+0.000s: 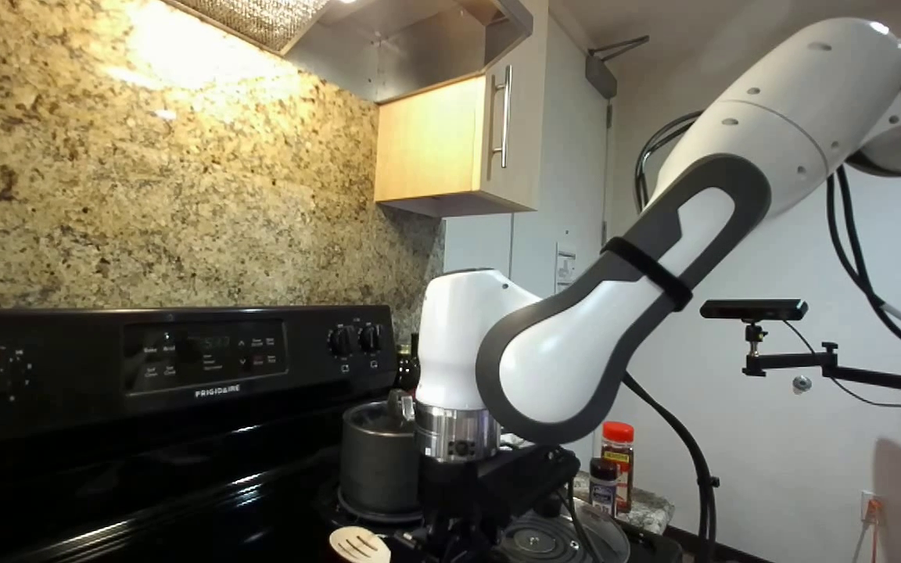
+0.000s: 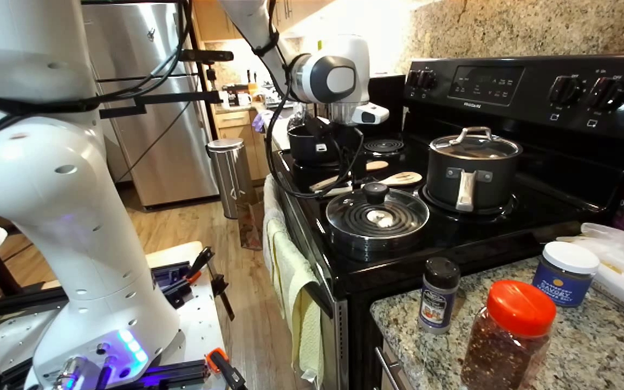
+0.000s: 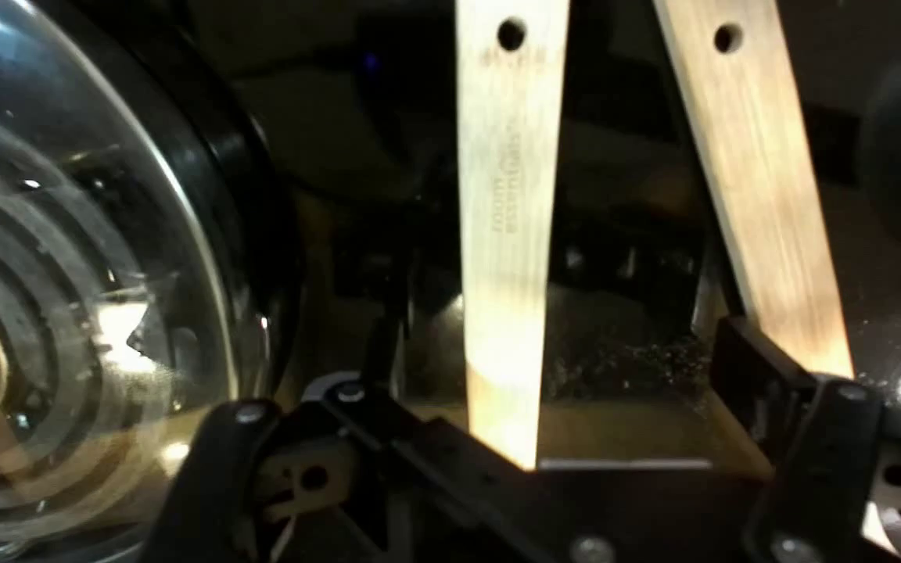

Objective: Pick up the cooking stick and put it in the pot

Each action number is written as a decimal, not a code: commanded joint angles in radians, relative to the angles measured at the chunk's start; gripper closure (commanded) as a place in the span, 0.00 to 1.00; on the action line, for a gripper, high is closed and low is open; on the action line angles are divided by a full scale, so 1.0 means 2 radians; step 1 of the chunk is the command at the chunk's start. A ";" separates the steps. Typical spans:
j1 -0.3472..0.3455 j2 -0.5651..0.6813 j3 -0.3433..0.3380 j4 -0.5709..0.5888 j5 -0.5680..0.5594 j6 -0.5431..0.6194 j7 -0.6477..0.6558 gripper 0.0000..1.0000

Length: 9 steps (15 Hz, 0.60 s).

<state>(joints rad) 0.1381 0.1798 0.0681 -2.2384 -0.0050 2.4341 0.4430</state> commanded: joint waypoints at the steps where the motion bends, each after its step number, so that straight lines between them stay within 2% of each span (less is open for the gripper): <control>1: 0.008 -0.004 -0.009 -0.019 -0.016 0.033 0.048 0.00; 3: 0.008 -0.001 -0.010 -0.019 -0.019 0.035 0.055 0.00; 4: 0.009 0.000 -0.010 -0.019 -0.018 0.036 0.056 0.25; 5: 0.009 0.000 -0.011 -0.019 -0.020 0.035 0.059 0.26; 9: 0.011 0.002 -0.013 -0.017 -0.026 0.030 0.064 0.52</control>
<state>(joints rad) 0.1453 0.1821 0.0515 -2.2610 -0.0270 2.4758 0.5303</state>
